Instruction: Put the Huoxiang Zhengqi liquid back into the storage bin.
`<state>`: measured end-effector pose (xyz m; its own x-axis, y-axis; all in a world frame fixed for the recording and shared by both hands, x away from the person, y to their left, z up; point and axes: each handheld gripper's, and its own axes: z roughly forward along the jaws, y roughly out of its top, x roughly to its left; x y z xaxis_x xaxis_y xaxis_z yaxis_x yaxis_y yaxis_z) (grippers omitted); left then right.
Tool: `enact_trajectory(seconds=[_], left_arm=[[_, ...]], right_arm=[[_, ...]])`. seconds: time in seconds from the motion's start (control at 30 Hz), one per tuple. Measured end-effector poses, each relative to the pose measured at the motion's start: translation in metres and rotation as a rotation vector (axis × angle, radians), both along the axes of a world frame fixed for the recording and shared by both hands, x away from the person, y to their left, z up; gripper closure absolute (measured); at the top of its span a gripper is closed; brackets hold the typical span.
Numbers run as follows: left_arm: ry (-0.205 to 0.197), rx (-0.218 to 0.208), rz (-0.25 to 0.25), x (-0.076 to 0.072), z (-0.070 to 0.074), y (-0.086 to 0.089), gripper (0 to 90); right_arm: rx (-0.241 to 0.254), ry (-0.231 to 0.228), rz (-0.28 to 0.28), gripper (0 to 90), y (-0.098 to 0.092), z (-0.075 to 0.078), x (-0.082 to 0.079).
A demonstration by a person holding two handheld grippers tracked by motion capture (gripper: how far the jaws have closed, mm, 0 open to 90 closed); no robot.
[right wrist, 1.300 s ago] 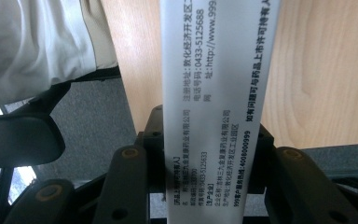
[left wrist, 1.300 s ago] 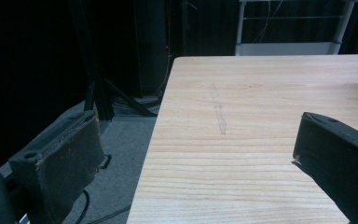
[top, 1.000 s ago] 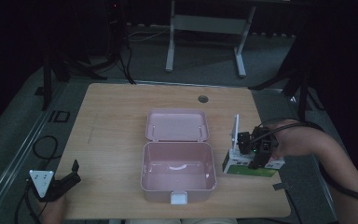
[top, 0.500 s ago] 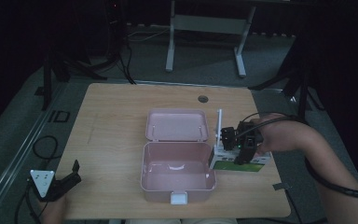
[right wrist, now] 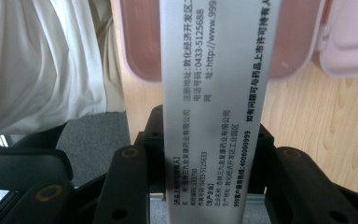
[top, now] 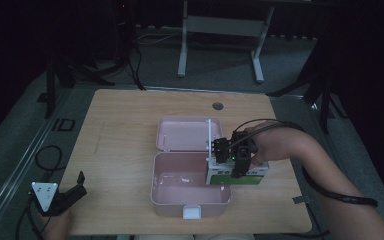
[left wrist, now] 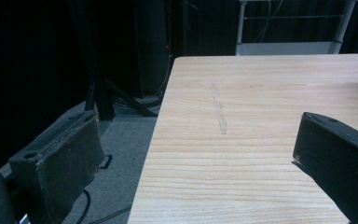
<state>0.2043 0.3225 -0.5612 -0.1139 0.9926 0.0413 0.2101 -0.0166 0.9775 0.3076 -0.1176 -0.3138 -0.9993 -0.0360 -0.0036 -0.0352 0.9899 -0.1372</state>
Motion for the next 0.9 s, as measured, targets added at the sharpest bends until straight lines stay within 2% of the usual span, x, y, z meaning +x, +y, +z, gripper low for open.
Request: enact_trajectory(seconds=[0.33, 0.43, 0.47, 0.6, 0.9], left_arm=[[0.000, -0.001, 0.002, 0.000, 0.000, 0.000, 1.6], [0.000, 0.000, 0.003, 0.000, 0.000, 0.000, 1.6], [0.000, 0.000, 0.005, 0.000, 0.000, 0.000, 1.6], [-0.004, -0.004, 0.003, 0.000, 0.000, 0.001, 1.6], [-0.007, -0.004, 0.003, 0.000, 0.000, 0.001, 1.6]], right_arm=[[0.004, 0.014, 0.036, 62.5, 0.028, -0.004, -0.004], [0.017, 0.034, 0.043, 62.5, 0.036, -0.005, -0.004], [0.012, 0.028, 0.054, 62.4, 0.047, -0.009, -0.005], [0.004, 0.039, 0.074, 62.5, 0.060, -0.016, -0.009], [0.000, 0.054, 0.094, 62.5, 0.077, -0.032, -0.011]])
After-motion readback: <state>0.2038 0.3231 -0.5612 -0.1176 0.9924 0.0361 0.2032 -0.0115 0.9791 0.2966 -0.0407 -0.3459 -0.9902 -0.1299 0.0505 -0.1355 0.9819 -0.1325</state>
